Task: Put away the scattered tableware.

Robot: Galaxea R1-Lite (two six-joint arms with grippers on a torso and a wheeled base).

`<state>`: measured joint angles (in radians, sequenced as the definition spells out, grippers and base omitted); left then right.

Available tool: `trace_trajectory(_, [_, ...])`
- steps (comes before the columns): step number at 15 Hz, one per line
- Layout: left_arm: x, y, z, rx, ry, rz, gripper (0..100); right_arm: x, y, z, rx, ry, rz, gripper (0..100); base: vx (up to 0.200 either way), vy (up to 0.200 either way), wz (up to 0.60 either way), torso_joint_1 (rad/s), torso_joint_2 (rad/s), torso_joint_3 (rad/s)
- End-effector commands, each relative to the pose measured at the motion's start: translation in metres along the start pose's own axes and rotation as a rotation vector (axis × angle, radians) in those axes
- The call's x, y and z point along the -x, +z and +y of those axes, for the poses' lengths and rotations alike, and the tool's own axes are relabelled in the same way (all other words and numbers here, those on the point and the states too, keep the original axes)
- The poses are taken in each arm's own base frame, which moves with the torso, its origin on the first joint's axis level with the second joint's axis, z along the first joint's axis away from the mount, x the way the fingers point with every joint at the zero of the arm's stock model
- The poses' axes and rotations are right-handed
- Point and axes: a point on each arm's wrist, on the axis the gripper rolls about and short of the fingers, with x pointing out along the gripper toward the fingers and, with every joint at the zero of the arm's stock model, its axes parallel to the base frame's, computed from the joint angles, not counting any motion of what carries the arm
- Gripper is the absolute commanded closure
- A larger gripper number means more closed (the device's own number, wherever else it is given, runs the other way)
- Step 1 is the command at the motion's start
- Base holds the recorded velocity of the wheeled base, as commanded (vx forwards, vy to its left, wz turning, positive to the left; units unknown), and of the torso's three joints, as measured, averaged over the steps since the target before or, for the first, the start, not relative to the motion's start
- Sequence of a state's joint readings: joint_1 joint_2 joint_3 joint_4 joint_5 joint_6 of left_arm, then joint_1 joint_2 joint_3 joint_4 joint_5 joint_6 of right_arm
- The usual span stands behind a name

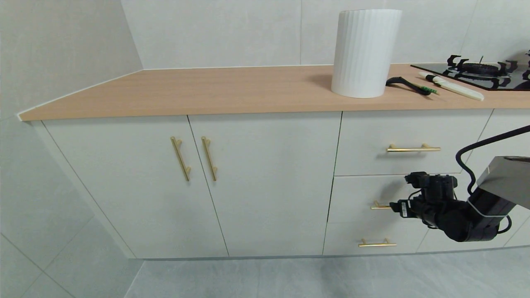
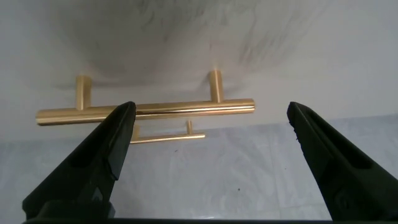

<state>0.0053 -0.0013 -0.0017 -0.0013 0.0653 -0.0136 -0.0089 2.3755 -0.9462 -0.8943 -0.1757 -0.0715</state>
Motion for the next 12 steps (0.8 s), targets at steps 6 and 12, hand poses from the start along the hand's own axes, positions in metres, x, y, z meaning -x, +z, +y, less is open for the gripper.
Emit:
trace_trajectory(6, [0.0, 0.0, 0.0, 0.0, 0.001, 0.001, 0, -0.017, -0.01, 0.009, 0.003, -0.026, -0.026, 0, 0.0, 0.0, 0.0, 0.0, 0.0, 0.0])
trace_trajectory(12, [0.0, 0.0, 0.0, 0.0, 0.001, 0.001, 0, -0.017, -0.014, 0.009, 0.023, -0.026, -0.007, 0, 0.0, 0.0, 0.0, 0.0, 0.0, 0.0])
